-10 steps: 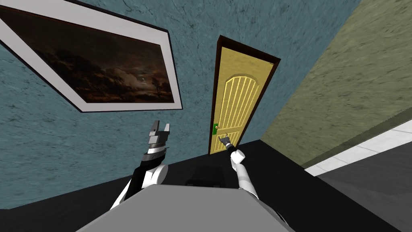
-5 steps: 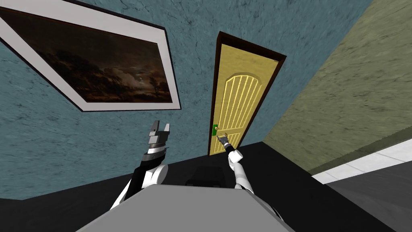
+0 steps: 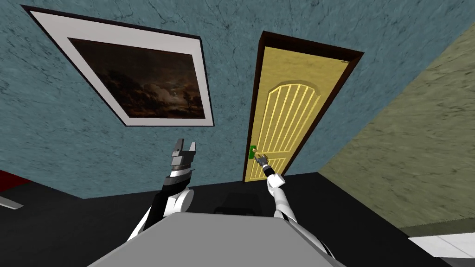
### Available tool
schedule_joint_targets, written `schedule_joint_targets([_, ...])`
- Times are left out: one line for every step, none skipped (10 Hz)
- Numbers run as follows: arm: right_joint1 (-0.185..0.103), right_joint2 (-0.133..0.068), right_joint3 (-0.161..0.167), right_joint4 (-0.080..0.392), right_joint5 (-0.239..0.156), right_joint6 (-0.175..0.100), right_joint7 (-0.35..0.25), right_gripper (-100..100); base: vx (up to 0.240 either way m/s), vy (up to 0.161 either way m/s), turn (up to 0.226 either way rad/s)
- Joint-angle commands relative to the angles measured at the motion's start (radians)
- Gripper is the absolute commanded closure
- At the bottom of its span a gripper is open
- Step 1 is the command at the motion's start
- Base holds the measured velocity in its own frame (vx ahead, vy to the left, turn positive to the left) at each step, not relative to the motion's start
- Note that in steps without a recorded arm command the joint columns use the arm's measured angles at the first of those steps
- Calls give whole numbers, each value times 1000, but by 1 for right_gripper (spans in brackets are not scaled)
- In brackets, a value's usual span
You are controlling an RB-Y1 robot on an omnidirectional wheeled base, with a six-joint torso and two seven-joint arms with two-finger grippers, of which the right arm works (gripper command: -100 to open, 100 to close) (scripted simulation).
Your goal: Pull the door open
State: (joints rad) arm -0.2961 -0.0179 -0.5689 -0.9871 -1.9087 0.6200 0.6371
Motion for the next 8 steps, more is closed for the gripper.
schedule_joint_targets([-12, -14, -28, 10, -17, -21, 17, -100, 134, -16, 213])
schedule_joint_targets([-14, -19, -41, 11, -24, -28, 24, -100, 122, -22, 149])
schedule_joint_targets([-17, -21, -66, 13, -39, -41, 37, -100, 109, -22, 340])
schedule_joint_targets([-18, -19, -79, 15, -47, -48, 43, -100, 103, -35, 318])
schedule_joint_targets([-21, -13, -100, 17, -59, -59, 54, -100, 101, -33, 453])
schedule_joint_targets([-23, 2, -122, 19, -72, -71, 66, -100, 126, -18, 163])
schedule_joint_targets([-20, -9, -108, 17, -64, -61, 56, -100, 60, -12, 48])
schedule_joint_targets([-20, -9, -108, 17, -64, -61, 56, 100, -11, 1, -41])
